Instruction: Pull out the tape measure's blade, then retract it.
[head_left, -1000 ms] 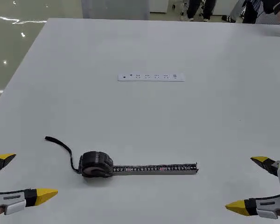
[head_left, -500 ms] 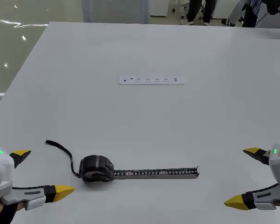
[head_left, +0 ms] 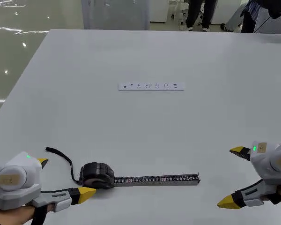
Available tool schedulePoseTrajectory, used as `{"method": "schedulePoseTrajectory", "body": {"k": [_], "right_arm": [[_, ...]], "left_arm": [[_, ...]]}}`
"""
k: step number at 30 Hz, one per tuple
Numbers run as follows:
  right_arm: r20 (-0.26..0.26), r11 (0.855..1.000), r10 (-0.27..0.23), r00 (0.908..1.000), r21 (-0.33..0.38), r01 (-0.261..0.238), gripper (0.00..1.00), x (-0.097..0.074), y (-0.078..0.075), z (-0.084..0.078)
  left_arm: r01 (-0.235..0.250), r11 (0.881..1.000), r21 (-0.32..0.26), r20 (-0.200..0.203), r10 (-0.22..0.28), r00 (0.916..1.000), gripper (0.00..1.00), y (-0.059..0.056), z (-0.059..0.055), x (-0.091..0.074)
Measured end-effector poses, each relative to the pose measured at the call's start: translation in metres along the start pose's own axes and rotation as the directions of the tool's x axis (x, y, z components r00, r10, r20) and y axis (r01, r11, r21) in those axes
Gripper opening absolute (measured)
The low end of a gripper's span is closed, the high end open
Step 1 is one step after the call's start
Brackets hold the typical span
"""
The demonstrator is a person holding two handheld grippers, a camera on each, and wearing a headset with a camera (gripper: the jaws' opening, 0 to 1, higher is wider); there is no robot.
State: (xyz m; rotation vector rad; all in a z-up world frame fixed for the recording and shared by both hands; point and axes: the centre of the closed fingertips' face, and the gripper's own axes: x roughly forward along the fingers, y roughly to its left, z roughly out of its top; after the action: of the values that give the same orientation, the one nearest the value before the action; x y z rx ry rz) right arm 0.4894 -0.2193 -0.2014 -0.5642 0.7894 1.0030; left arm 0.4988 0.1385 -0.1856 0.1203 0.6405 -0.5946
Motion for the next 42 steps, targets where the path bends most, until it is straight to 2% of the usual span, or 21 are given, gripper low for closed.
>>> {"method": "schedulePoseTrajectory", "body": {"k": [6,14,17,20,22,23,28,32,34,35,36,37,38,40,42], "right_arm": [[-0.014,0.999,0.044,0.999,-0.029,-0.044,0.99,0.008,0.001,0.004],[-0.042,0.994,0.094,0.9947,-0.056,-0.096,0.99,0.014,0.002,0.01],[-0.058,0.991,0.105,0.9928,-0.078,-0.109,0.99,0.018,0.001,0.01],[-0.06,0.988,0.122,0.9907,-0.087,-0.127,0.99,0.021,0.002,0.012],[-0.062,0.985,0.138,0.9884,-0.092,-0.144,0.99,0.024,0.004,0.014],[-0.066,0.982,0.153,0.9861,-0.098,-0.159,0.99,0.026,0.005,0.015],[-0.091,0.975,0.18,0.9794,-0.113,-0.19,0.98,0.036,0.007,0.016],[-0.111,0.969,0.196,0.9743,-0.132,-0.21,0.94,0.043,0.007,0.016],[-0.12,0.966,0.202,0.972,-0.137,-0.218,0.94,0.046,0.008,0.016],[-0.123,0.965,0.202,0.9717,-0.142,-0.218,0.93,0.047,0.008,0.016],[-0.126,0.964,0.204,0.9708,-0.147,-0.221,0.93,0.049,0.007,0.015],[-0.13,0.963,0.207,0.9697,-0.148,-0.226,0.92,0.05,0.008,0.015],[-0.135,0.961,0.214,0.9675,-0.15,-0.233,0.91,0.052,0.008,0.015],[-0.146,0.958,0.217,0.9651,-0.159,-0.24,0.89,0.055,0.008,0.013],[-0.156,0.957,0.218,0.9633,-0.161,-0.243,0.88,0.056,0.007,0.011]], "left_arm": [[0.03,0.999,0.012,0.008,-0.03,0.9995,0.99,-0.018,0.009,0.01],[0.025,0.999,0.023,0.0,-0.025,0.9997,0.99,-0.027,0.014,0.023],[0.007,1.0,0.013,0.002,-0.007,1.0,0.99,-0.026,0.014,0.027],[-0.015,1.0,-0.027,-0.007,0.014,0.9999,0.99,-0.027,0.013,0.03],[-0.06,0.997,-0.046,-0.01,0.06,0.9982,0.99,-0.023,0.012,0.03],[-0.075,0.996,-0.043,0.003,0.075,0.9972,0.99,-0.023,0.014,0.031],[-0.079,0.995,-0.067,-0.002,0.079,0.9969,0.99,-0.028,0.013,0.037],[-0.094,0.991,-0.098,0.015,0.096,0.9952,0.99,-0.029,0.015,0.039],[-0.119,0.986,-0.118,0.027,0.123,0.9921,0.99,-0.027,0.016,0.041],[-0.143,0.979,-0.143,0.044,0.151,0.9876,0.99,-0.024,0.017,0.041],[-0.182,0.97,-0.161,0.09,0.198,0.9761,0.99,-0.018,0.021,0.042],[-0.192,0.972,-0.134,0.099,0.206,0.9736,0.99,-0.018,0.02,0.043],[-0.201,0.974,-0.107,0.085,0.211,0.9739,0.99,-0.019,0.014,0.045],[-0.208,0.971,-0.114,0.113,0.221,0.9688,0.99,-0.02,0.014,0.048],[-0.213,0.969,-0.121,0.117,0.227,0.9668,0.99,-0.022,0.012,0.05]]}}
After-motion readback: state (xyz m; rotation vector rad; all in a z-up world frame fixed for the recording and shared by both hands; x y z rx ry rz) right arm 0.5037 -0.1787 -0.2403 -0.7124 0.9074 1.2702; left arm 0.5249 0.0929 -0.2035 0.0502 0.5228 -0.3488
